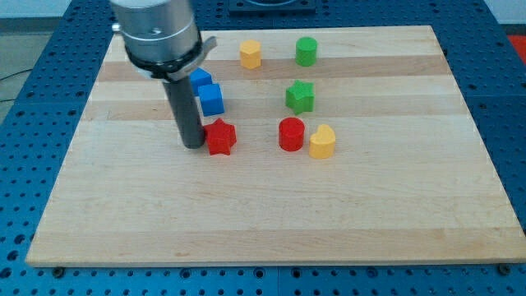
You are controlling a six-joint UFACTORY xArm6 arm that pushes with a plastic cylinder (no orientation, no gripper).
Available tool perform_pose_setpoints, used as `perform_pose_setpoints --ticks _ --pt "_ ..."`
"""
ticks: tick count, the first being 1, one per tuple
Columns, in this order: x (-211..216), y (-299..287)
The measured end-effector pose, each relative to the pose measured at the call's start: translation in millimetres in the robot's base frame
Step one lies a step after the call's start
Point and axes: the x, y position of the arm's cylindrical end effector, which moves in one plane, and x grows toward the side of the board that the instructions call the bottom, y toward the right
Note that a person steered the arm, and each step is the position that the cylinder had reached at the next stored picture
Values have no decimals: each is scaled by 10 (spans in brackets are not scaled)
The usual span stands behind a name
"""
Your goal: Push the yellow heart into the red circle
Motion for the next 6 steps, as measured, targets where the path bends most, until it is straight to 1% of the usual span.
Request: perform_pose_setpoints --ticks 1,2,3,4,5,6 --pt "0 200" --pt "114 169" --pt "770 -15" --pt "811 1208" --pt "499 2253" --pt "175 2244"
